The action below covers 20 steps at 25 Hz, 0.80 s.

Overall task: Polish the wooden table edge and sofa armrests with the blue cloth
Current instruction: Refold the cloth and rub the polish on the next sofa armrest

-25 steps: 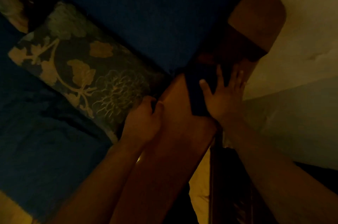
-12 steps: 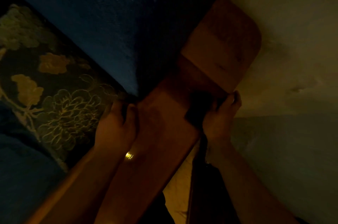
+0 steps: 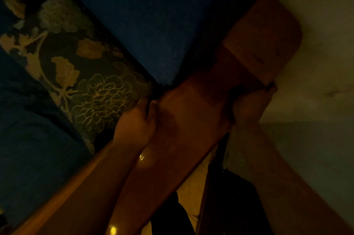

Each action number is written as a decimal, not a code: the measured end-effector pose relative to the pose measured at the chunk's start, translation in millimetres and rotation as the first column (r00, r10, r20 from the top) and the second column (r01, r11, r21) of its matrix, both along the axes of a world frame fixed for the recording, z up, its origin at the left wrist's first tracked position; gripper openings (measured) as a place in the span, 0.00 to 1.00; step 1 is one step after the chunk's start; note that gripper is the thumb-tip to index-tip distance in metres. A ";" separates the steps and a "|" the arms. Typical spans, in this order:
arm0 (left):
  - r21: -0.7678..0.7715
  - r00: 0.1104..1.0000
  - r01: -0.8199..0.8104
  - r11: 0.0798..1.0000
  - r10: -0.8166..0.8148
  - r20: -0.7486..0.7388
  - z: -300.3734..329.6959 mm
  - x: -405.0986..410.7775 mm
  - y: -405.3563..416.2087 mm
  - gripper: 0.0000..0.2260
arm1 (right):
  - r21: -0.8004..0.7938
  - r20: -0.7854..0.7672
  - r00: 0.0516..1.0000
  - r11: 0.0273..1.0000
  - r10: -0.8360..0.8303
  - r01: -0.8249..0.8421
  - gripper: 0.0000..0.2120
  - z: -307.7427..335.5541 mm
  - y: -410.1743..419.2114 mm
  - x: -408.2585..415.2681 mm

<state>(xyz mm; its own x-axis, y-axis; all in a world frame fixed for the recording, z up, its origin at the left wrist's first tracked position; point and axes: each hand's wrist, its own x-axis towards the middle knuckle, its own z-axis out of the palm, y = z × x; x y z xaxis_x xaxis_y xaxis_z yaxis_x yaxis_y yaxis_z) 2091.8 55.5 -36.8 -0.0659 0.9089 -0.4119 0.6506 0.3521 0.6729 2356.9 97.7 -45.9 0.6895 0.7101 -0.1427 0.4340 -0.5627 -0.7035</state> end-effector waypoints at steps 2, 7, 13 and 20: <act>-0.032 0.999 -0.024 0.999 0.023 -0.024 0.1 -24.1 -22.7 0.16 | -0.066 0.166 0.973 0.986 0.162 -0.153 0.25 -3.0 -58.8 -48.4; -0.117 0.994 -0.044 0.992 0.032 -0.100 -2.3 -96.2 -90.4 0.16 | -0.324 0.524 0.436 0.644 0.732 -0.693 0.27 -14.3 -100.4 -79.0; -0.138 0.984 -0.076 0.987 0.052 -0.171 -2.9 -168.3 -164.6 0.18 | -0.349 0.499 0.778 0.910 0.382 -0.224 0.28 -8.6 -55.2 -144.9; -0.158 0.952 -0.168 0.973 0.119 -0.283 -3.0 -244.0 -245.5 0.20 | -0.635 0.233 0.057 0.196 0.971 -0.747 0.33 7.3 -63.4 -222.6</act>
